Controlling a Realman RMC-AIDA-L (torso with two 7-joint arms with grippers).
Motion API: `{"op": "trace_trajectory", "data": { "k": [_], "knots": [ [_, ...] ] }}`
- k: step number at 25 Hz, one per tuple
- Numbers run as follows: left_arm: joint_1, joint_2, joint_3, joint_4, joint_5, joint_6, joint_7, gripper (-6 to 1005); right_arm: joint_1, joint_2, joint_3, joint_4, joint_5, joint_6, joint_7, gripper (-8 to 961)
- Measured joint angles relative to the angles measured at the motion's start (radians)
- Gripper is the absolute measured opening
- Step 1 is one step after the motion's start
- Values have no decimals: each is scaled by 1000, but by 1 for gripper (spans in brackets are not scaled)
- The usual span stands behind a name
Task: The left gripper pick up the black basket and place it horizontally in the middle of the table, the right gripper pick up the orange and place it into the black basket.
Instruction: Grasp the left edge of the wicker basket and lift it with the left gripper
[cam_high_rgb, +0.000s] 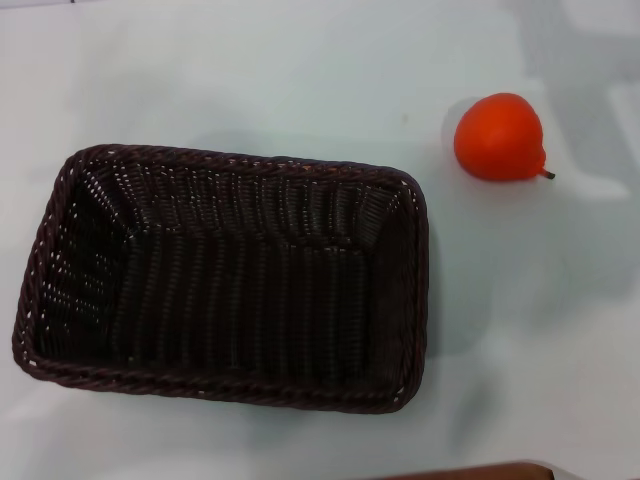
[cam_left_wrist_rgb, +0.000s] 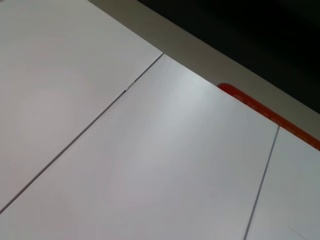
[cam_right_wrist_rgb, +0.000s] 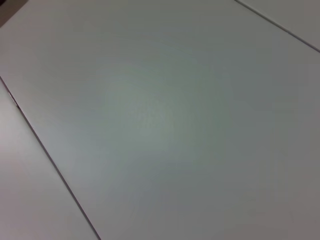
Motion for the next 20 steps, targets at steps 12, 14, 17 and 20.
{"op": "trace_trajectory", "data": {
  "k": [12, 14, 17, 20],
  "knots": [
    [32, 11, 96, -73, 16, 0, -61, 536, -6, 0, -2, -9, -3, 4, 0, 789],
    [43, 27, 139, -121, 49, 15, -101, 564, -6, 0, -2, -10, -3, 4, 0, 788],
    [52, 68, 170, -184, 134, 50, -219, 606, -8, 0, -2, -14, -4, 4, 0, 788],
    [55, 125, 180, -271, 283, 93, -372, 649, -8, 2, -2, -15, -4, 1, 0, 788]
  ]
}}
